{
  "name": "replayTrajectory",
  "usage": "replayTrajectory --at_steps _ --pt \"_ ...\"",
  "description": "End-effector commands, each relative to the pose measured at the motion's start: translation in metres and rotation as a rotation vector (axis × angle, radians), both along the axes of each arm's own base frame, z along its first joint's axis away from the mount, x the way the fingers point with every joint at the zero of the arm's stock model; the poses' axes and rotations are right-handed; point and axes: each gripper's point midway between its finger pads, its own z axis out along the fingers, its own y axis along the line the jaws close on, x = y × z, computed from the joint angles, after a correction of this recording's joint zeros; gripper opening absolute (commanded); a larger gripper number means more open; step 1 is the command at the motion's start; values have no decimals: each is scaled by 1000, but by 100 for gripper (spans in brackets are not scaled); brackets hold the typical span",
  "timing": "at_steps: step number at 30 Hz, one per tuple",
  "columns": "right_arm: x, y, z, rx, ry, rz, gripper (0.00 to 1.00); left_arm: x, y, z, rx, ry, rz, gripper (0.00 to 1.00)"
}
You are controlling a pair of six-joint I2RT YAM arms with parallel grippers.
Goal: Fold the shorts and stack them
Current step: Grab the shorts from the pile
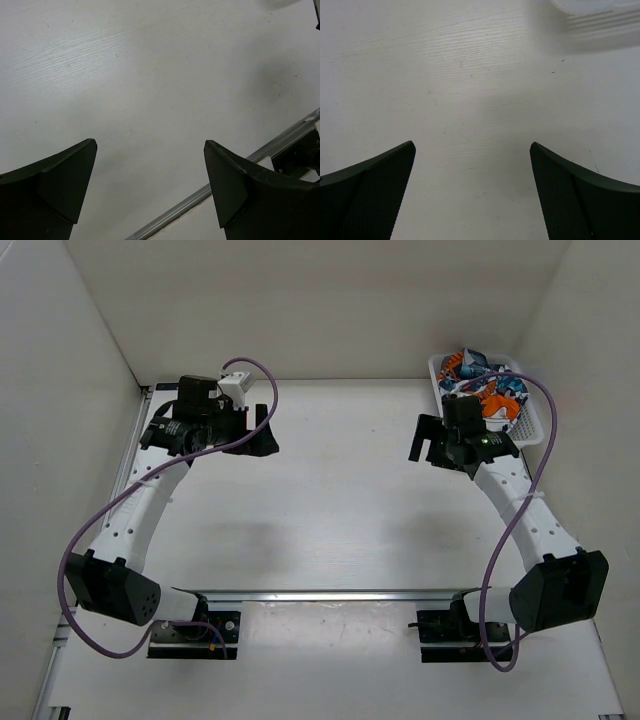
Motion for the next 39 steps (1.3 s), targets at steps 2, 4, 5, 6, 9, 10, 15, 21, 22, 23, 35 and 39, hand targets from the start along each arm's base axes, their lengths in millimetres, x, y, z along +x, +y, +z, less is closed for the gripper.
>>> replayTrajectory --at_steps 2,4,5,6,9,10,15,21,22,23,35,39 --pt "2 -14 15 6 -37 -80 100 -1 0 11 -21 -16 19 100" --pt "2 -19 15 -6 -43 -104 100 0 2 10 -15 -18 26 100" --pt "4 -23 16 -4 -37 -135 100 0 2 10 -15 -18 26 100" --pt "6 -26 12 -1 -27 -152 100 1 3 10 -15 -14 40 100" --pt "19 -40 22 -5 -43 -215 100 2 7 5 -1 -6 67 100" --pt "24 -43 21 -7 -37 -226 100 2 7 2 2 3 67 100" --pt "70 -83 29 -25 -49 -360 80 2 10 -8 36 18 111 100" --pt "150 -122 27 -12 -51 -438 96 4 13 -9 53 17 151 100" --pt "159 -127 26 -12 -51 -447 100 5 12 -12 50 30 156 100" --pt "180 -137 23 -11 -60 -465 100 7 15 -12 59 27 167 100" --pt "280 -206 -70 80 -47 -576 78 41 10 -54 113 140 214 100" --pt "289 -206 -21 89 -171 -546 17 44 5 -62 116 164 211 100"
